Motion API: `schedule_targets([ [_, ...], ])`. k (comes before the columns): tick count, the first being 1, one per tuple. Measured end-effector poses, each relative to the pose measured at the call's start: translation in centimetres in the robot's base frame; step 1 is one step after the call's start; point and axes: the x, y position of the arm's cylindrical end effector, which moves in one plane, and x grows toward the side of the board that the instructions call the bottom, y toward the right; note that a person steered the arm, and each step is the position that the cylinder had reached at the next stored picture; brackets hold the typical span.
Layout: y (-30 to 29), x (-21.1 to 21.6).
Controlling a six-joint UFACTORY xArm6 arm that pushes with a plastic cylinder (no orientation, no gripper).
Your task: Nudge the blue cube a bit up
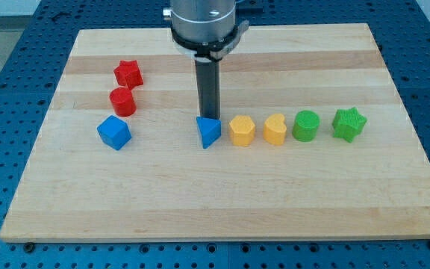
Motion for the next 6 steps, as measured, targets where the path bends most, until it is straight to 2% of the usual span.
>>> schedule_targets([
  [1,-4.3,-2.5],
  [2,-9.4,1.1],
  [4,-11.5,8.1],
  [5,-16.6,8.1],
  [6,-21.8,6.4],
])
